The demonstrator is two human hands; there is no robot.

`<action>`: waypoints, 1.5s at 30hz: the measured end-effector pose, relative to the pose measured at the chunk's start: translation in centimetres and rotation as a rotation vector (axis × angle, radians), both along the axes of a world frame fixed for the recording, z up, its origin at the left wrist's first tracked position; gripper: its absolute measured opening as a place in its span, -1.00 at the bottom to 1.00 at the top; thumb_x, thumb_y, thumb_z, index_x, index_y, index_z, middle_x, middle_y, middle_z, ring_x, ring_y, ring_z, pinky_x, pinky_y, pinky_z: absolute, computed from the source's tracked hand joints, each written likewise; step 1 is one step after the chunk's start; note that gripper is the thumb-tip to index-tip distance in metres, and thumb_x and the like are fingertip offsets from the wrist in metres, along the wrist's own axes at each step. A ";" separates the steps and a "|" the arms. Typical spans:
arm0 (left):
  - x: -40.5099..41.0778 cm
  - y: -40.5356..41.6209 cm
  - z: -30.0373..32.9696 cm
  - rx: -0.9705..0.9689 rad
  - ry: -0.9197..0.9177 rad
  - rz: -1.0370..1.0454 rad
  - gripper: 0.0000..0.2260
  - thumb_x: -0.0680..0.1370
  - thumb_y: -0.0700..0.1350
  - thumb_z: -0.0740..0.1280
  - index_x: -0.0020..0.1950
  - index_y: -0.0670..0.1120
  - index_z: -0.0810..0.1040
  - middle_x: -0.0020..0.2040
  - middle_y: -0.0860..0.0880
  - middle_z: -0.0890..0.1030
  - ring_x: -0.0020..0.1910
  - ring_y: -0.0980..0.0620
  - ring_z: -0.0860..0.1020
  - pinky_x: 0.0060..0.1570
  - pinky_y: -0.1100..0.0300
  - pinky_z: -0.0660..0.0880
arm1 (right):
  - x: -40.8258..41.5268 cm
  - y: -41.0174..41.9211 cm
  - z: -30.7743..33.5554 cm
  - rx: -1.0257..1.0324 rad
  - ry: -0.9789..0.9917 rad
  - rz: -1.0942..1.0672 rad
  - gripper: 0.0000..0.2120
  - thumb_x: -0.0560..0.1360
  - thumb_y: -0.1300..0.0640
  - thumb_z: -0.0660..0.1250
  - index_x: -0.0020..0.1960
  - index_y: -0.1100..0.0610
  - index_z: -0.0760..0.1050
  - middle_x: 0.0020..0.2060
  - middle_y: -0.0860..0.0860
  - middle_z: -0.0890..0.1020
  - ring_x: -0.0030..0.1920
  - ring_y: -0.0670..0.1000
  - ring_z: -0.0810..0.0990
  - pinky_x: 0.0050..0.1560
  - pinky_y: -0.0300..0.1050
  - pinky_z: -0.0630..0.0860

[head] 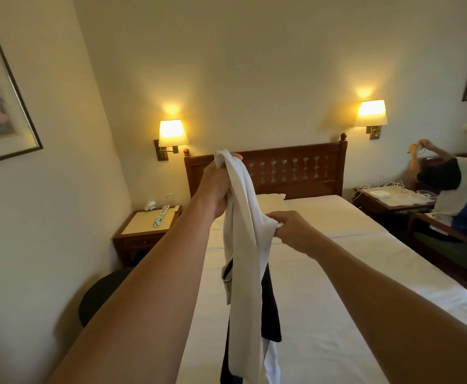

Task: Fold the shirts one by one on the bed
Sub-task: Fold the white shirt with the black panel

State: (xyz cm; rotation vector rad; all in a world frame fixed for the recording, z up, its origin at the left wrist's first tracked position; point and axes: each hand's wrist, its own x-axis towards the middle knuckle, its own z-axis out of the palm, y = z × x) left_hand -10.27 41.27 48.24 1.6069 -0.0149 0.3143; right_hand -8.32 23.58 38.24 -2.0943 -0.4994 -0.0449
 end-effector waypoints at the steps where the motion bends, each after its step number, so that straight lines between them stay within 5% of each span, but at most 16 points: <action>1: 0.0 0.2 0.0 -0.002 -0.007 0.021 -0.80 0.70 -0.03 0.24 0.29 -0.02 0.52 -0.03 -0.05 0.60 -0.10 0.05 0.59 -0.30 0.27 0.56 | 0.2 0.2 0.3 0.013 0.005 0.004 -0.68 0.54 0.35 0.36 0.24 0.11 0.64 0.02 -0.09 0.64 -0.05 -0.17 0.54 -0.05 -0.24 0.49; 3: -0.1 0.8 -0.1 -0.067 0.017 0.058 -0.78 0.67 -0.02 0.28 0.31 0.00 0.55 0.01 -0.07 0.63 -0.04 -0.03 0.62 -0.16 0.13 0.58 | 0.5 0.5 0.5 -0.045 0.003 0.057 -0.69 0.50 0.29 0.42 0.22 0.07 0.65 0.04 -0.06 0.65 -0.04 -0.15 0.56 -0.06 -0.24 0.49; 6: -0.5 1.4 -0.3 -0.090 0.053 0.101 -0.75 0.63 0.07 0.33 0.27 0.04 0.57 0.02 -0.11 0.64 0.01 -0.11 0.62 -0.09 0.05 0.57 | 0.2 1.4 -0.3 -0.162 0.042 0.097 -0.60 0.34 0.10 0.62 0.14 0.00 0.63 0.02 0.00 0.65 0.03 0.04 0.62 0.14 0.05 0.60; 10: -0.8 1.9 -0.2 -0.109 0.036 0.128 -0.74 0.63 0.09 0.32 0.27 0.04 0.56 0.01 -0.11 0.63 0.01 -0.10 0.61 -0.09 0.04 0.55 | -0.5 3.3 -0.9 -0.046 -0.036 0.101 -0.73 0.37 0.07 0.60 0.05 0.01 0.65 -0.08 -0.02 0.67 -0.03 0.05 0.63 0.11 0.10 0.62; 17: -0.6 2.9 -0.9 -0.138 0.010 0.153 -0.76 0.64 0.04 0.32 0.29 0.05 0.57 0.01 -0.09 0.61 0.02 -0.10 0.59 -0.01 0.00 0.57 | -2.1 4.1 -1.2 -0.169 -0.133 0.094 -0.67 0.41 -0.14 0.54 0.02 0.06 0.61 -0.17 -0.12 0.61 -0.17 -0.09 0.57 -0.22 -0.32 0.39; 24: -0.4 2.7 -1.3 -0.194 0.010 0.152 -0.78 0.64 -0.02 0.32 0.27 0.03 0.59 0.01 -0.09 0.61 0.01 -0.10 0.58 -0.03 0.01 0.54 | -2.7 5.3 -1.7 -0.126 -0.149 0.158 -0.75 0.51 -0.07 0.43 0.11 0.04 0.68 -0.10 -0.05 0.70 -0.12 -0.03 0.65 -0.01 -0.09 0.64; 27: -0.5 2.8 -1.5 -0.194 0.024 0.170 -0.81 0.64 0.01 0.33 0.23 0.06 0.60 0.03 -0.09 0.62 0.05 -0.12 0.59 -0.02 0.01 0.56 | -2.9 5.6 -2.0 -0.165 -0.170 0.087 -0.83 0.57 0.14 0.34 -0.05 0.22 0.65 -0.20 0.08 0.68 -0.21 0.12 0.62 -0.10 0.03 0.63; 30: -0.3 3.3 -1.4 -0.179 0.074 0.183 -0.83 0.63 0.04 0.33 0.20 0.08 0.60 0.04 -0.10 0.63 0.03 -0.10 0.60 0.01 0.01 0.58 | -3.0 5.5 -1.3 -0.003 -0.154 -0.040 -0.79 0.59 0.26 0.25 -0.19 0.17 0.56 -0.32 0.04 0.59 -0.28 0.04 0.53 -0.24 -0.13 0.47; 33: 0.1 4.3 -1.5 0.011 0.228 0.333 -0.81 0.62 0.06 0.33 0.09 -0.04 0.57 0.01 -0.12 0.63 -0.06 -0.08 0.58 -0.13 0.07 0.52 | -2.2 5.1 0.4 0.189 -0.125 -0.158 -0.75 0.61 0.23 0.24 -0.25 0.12 0.43 -0.38 0.02 0.47 -0.36 -0.03 0.39 -0.31 -0.17 0.30; 36: 0.2 6.0 -3.1 0.288 0.263 0.341 -0.77 0.60 0.01 0.37 0.19 -0.08 0.54 0.18 -0.14 0.60 0.05 -0.10 0.53 0.03 0.01 0.48 | -1.7 4.6 2.1 0.151 -0.197 -0.163 -0.80 0.63 0.13 0.27 -0.17 0.09 0.47 -0.34 0.01 0.53 -0.35 -0.04 0.44 -0.33 -0.19 0.33; 39: -0.4 7.2 -4.1 0.566 0.285 0.102 -0.30 0.45 -0.09 0.47 0.56 0.00 0.28 0.45 -0.13 0.41 0.34 -0.16 0.42 0.27 -0.09 0.44 | -1.6 4.2 3.5 -0.046 -0.318 -0.125 -0.84 0.62 0.08 0.31 -0.14 0.06 0.51 -0.33 -0.02 0.56 -0.35 -0.02 0.49 -0.34 -0.12 0.40; 41: -0.9 6.9 -3.9 0.519 0.300 -0.095 -0.13 0.38 -0.14 0.51 0.60 0.09 0.17 0.52 -0.10 0.29 0.46 -0.18 0.30 0.42 -0.18 0.33 | -1.4 4.1 4.1 -0.186 -0.371 -0.111 -0.86 0.60 0.06 0.33 -0.10 0.09 0.54 -0.32 -0.01 0.57 -0.35 0.01 0.51 -0.35 -0.09 0.41; 45: -1.8 3.5 -5.2 0.579 0.193 -0.216 -0.62 0.49 -0.04 0.52 0.28 -0.04 0.59 0.19 -0.06 0.60 0.19 -0.06 0.54 0.09 0.06 0.49 | -0.7 3.7 4.7 -0.312 -0.426 -0.131 -0.86 0.55 0.05 0.37 -0.15 0.08 0.53 -0.30 -0.03 0.57 -0.26 0.01 0.53 -0.35 -0.10 0.42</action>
